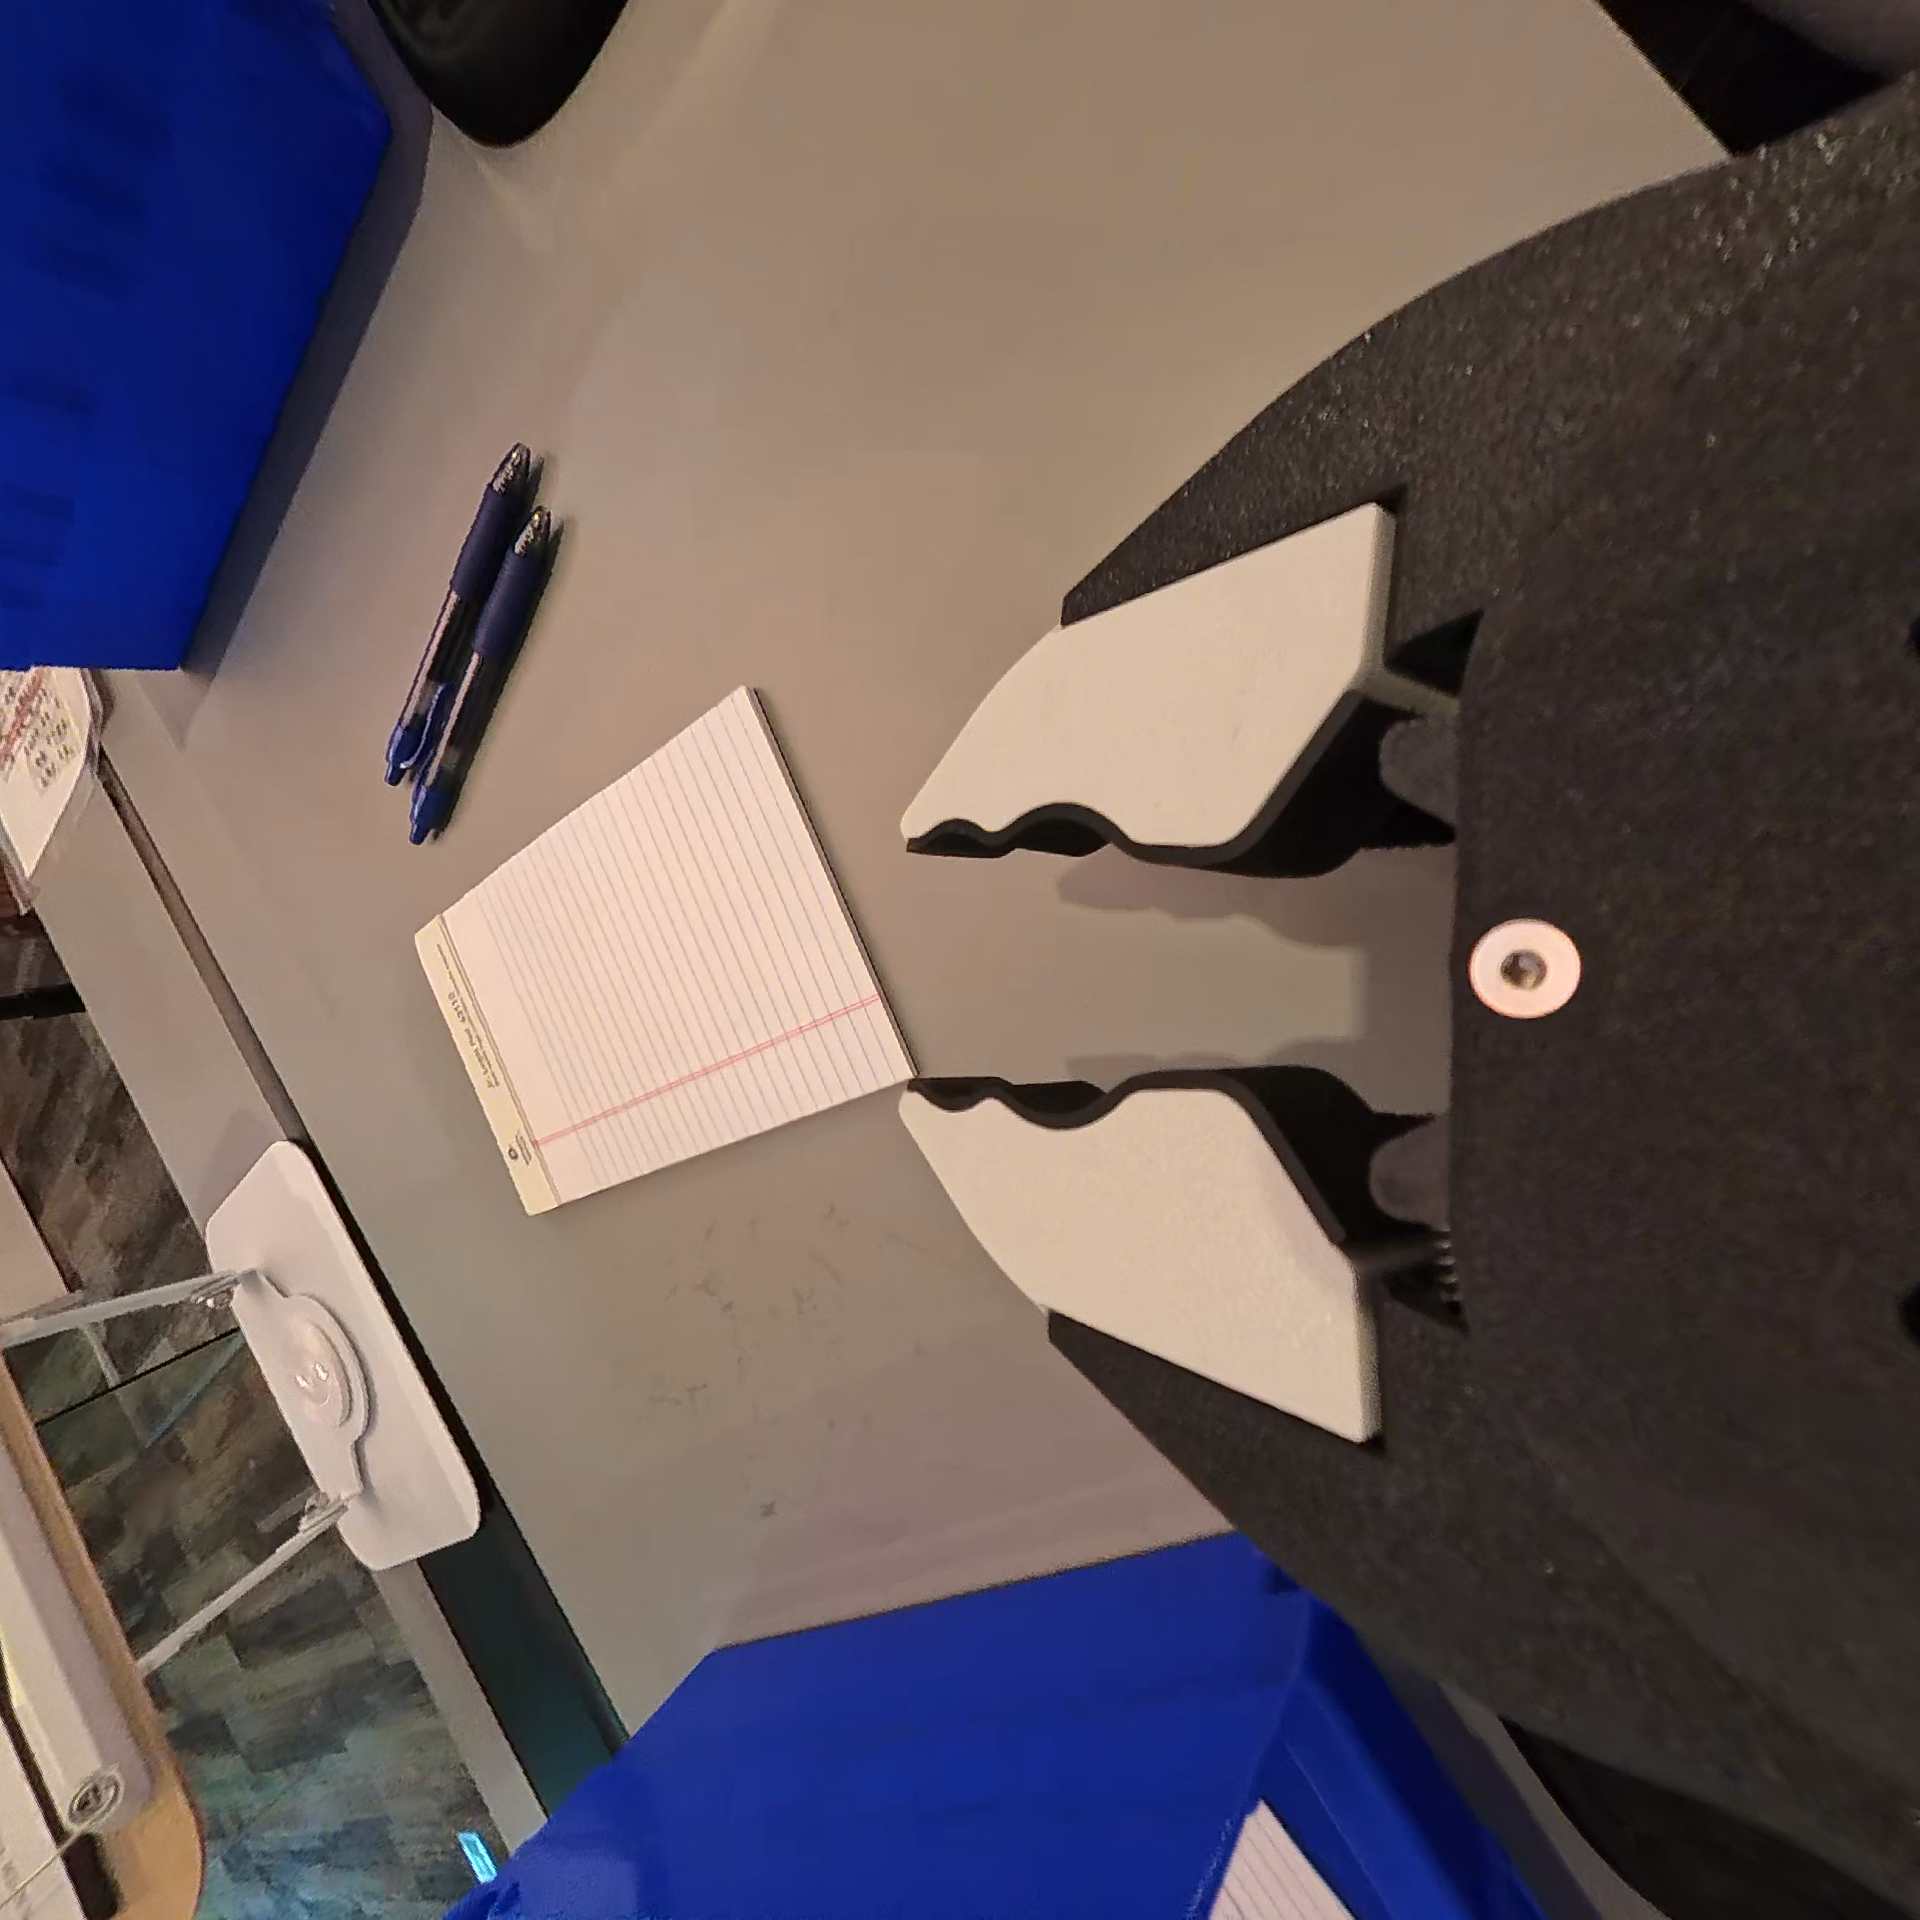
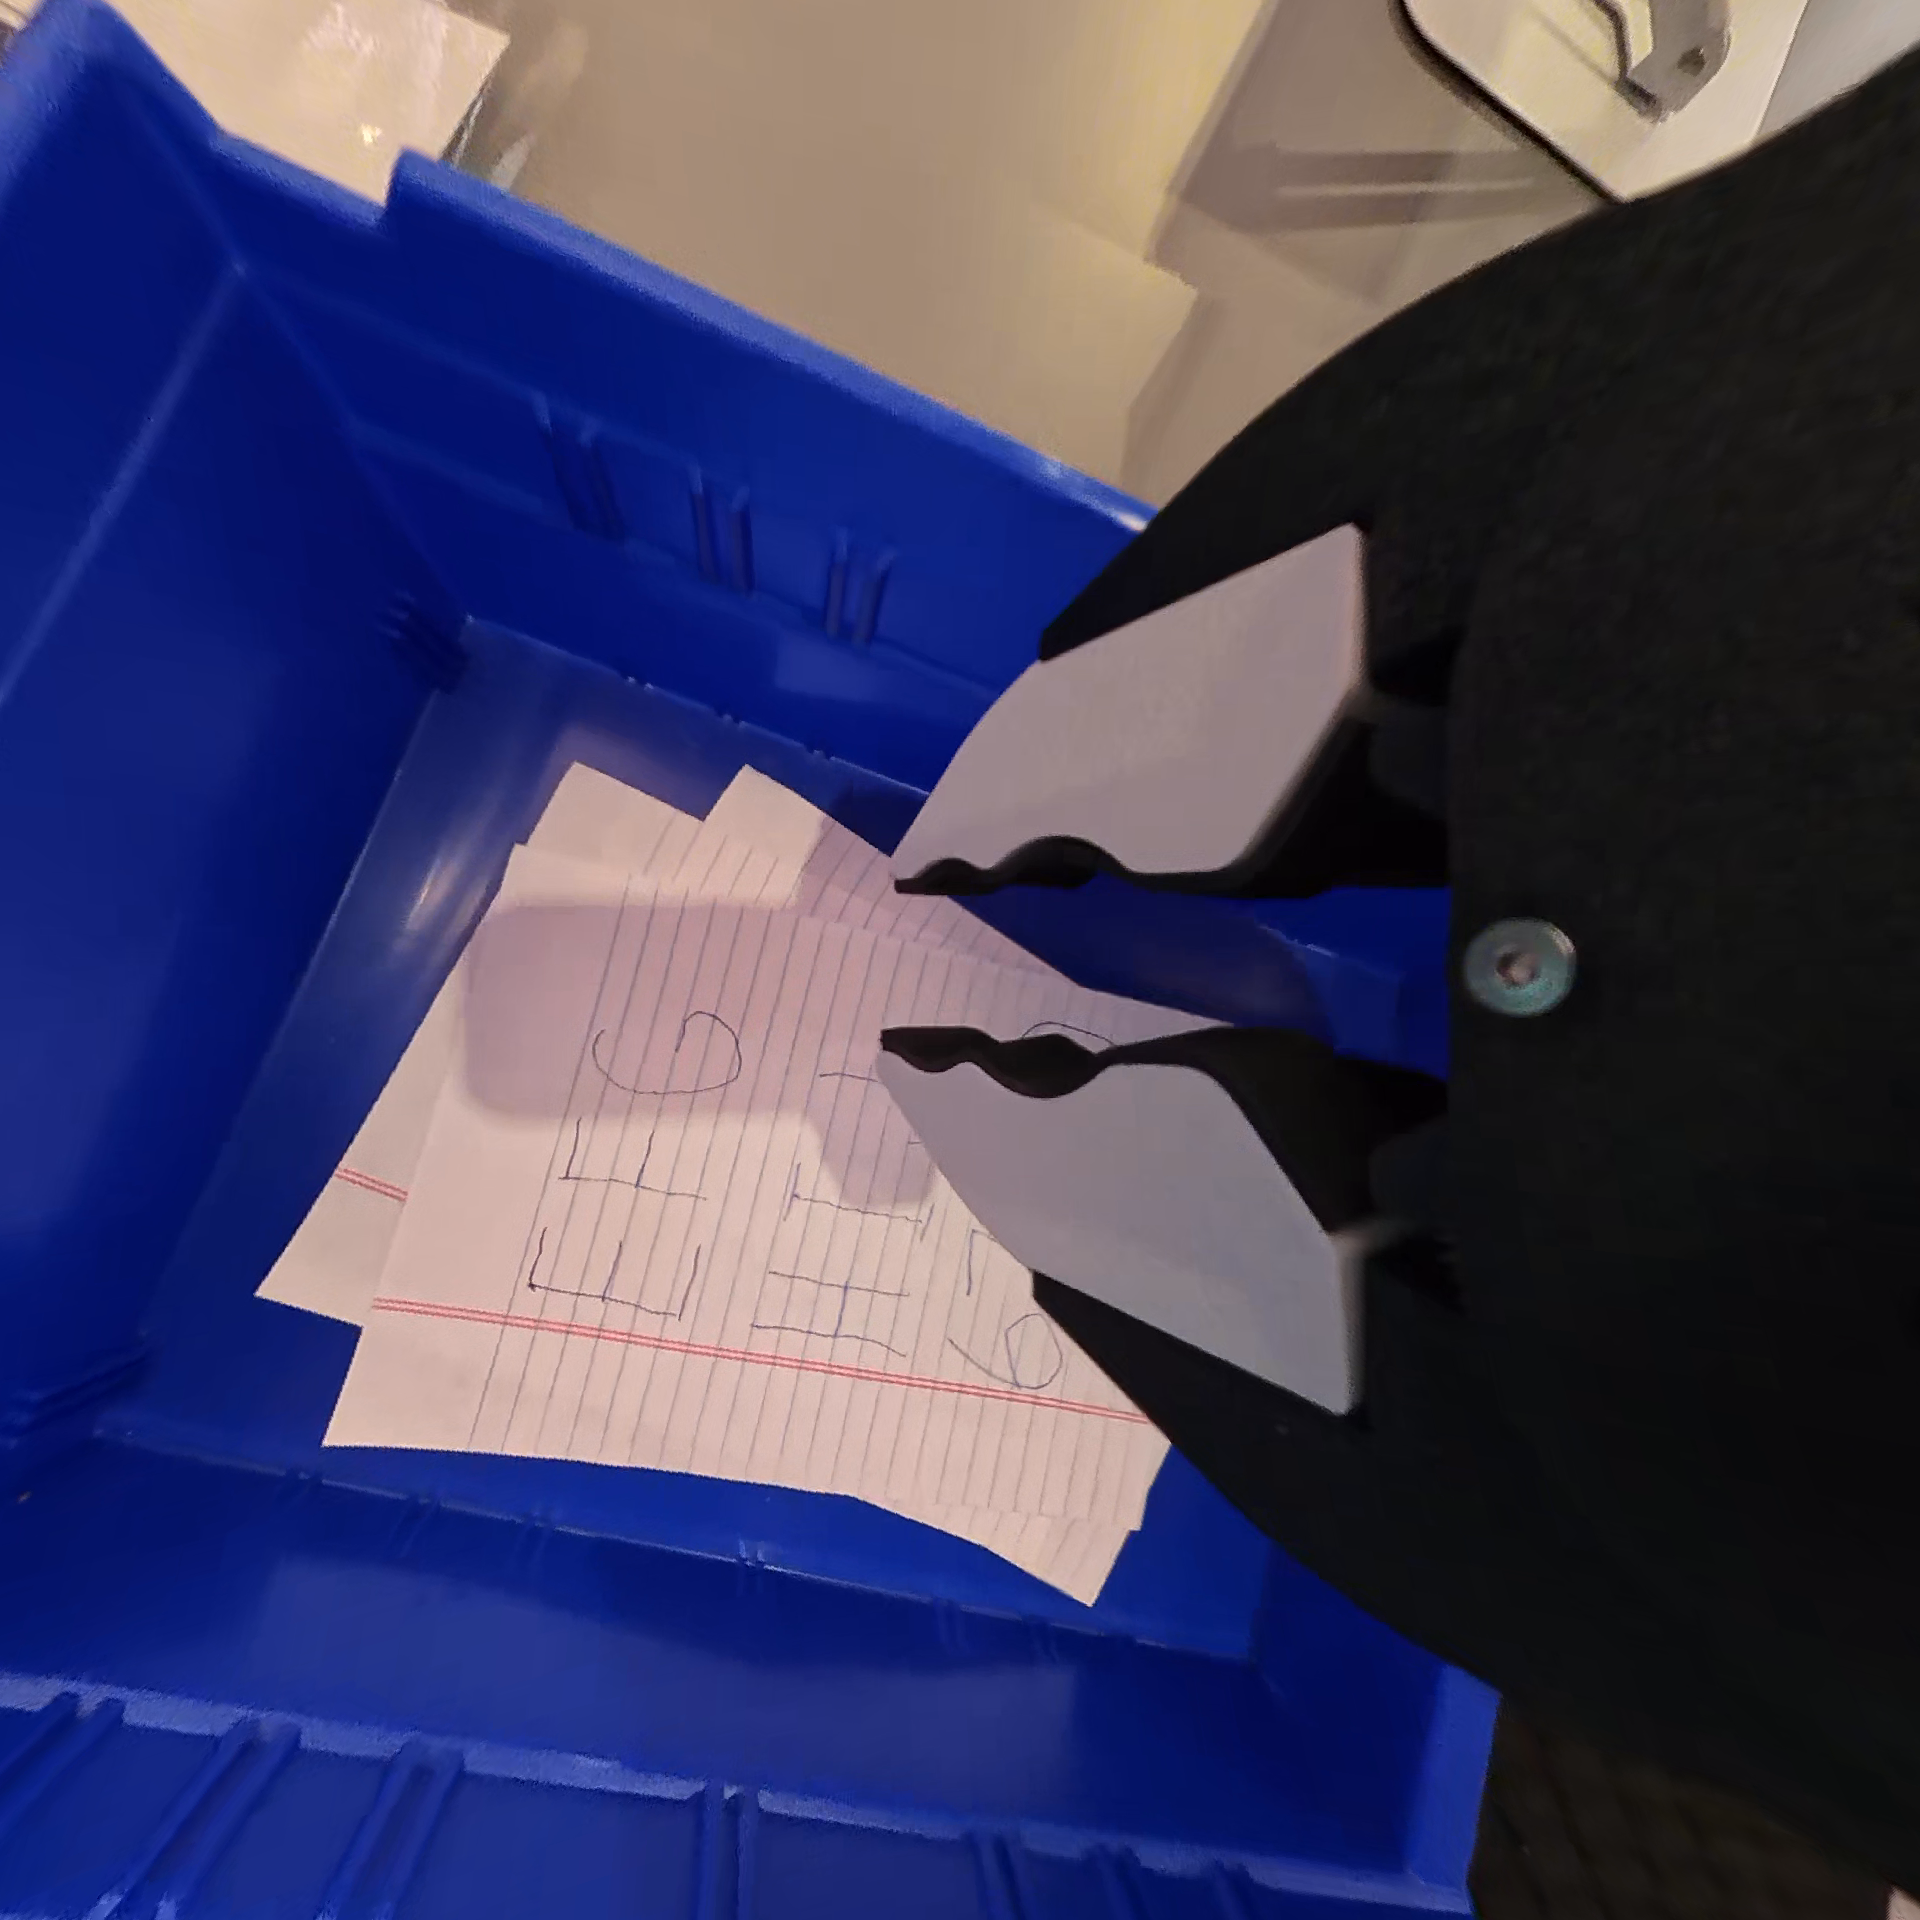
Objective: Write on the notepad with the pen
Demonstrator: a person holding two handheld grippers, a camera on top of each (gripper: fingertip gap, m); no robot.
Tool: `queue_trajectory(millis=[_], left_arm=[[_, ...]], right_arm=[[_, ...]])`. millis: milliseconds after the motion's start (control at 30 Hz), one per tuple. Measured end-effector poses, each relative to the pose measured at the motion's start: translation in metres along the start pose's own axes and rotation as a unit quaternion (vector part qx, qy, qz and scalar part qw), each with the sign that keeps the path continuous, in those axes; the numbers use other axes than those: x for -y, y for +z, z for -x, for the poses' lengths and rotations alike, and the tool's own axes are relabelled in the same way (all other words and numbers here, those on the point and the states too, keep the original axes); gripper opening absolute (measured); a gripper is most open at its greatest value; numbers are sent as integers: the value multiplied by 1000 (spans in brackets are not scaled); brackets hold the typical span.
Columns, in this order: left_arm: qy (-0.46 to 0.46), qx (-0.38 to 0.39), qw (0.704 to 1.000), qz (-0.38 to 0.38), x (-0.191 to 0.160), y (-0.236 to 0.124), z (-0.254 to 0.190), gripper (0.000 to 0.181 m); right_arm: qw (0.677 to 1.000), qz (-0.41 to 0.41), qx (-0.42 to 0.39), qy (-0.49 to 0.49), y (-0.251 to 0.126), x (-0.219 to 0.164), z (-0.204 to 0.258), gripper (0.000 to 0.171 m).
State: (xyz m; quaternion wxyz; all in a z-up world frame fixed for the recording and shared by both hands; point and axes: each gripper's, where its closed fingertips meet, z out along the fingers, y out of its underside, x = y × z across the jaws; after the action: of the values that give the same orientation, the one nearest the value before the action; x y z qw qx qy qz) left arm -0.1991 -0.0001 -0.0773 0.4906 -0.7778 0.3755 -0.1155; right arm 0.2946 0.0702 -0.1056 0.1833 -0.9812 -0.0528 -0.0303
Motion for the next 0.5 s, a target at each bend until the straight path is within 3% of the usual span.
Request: queue_trajectory(millis=[167,500], left_arm=[[-9,12,1000,-7,-1,-8,10,40],[-28,43,999,-13,-6,-22,34,40]], right_arm=[[999,-11,-25,-22,-18,1,-12,23],[987,-157,1,16,-97,21,-50,23]])
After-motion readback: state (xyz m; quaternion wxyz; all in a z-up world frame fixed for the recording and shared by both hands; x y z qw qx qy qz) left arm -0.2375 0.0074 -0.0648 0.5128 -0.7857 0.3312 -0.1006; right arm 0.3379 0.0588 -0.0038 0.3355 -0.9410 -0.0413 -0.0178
